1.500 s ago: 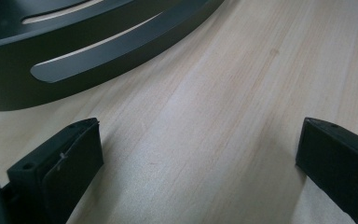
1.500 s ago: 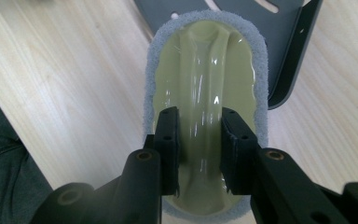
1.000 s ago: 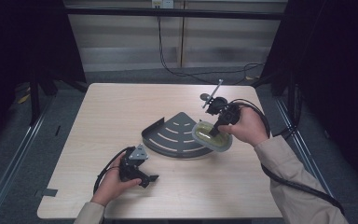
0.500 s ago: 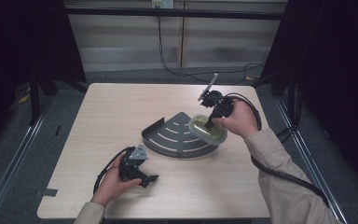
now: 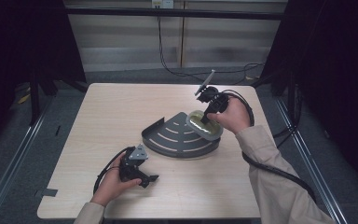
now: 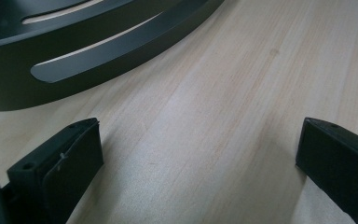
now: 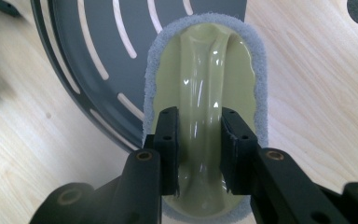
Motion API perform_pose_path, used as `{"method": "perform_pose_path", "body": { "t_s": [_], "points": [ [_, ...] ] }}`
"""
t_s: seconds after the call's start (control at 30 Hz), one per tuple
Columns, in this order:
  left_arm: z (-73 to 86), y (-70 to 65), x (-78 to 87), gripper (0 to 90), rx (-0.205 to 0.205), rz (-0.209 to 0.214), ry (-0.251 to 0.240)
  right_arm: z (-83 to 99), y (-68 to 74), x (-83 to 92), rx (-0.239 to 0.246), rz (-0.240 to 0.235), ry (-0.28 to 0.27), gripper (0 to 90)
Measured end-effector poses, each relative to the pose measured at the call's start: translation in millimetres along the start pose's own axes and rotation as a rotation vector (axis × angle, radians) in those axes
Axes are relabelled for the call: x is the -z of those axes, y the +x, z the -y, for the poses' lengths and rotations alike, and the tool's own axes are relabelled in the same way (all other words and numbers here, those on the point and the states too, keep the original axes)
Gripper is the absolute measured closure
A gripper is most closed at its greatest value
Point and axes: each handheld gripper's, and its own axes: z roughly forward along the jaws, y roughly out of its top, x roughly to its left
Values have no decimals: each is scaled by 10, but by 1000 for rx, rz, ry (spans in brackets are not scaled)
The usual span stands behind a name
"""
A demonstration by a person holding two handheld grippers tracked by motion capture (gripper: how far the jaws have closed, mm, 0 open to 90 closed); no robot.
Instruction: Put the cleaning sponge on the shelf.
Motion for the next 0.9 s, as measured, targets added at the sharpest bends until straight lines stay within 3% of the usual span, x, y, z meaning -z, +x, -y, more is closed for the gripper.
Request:
{"method": "perform_pose_path", "body": {
  "t_s": [0.2,0.6,0.9],
  "points": [
    [0,0,0,0,0,0,0,-40,-2,-81,-37,-7,-5,711],
    [0,1,0,0,0,1,-1,-110,81,-247,-68,-24,-17,711],
    [0,-1,-1,0,3,0,-2,-155,99,-367,-72,-11,5,711]
  ]
}}
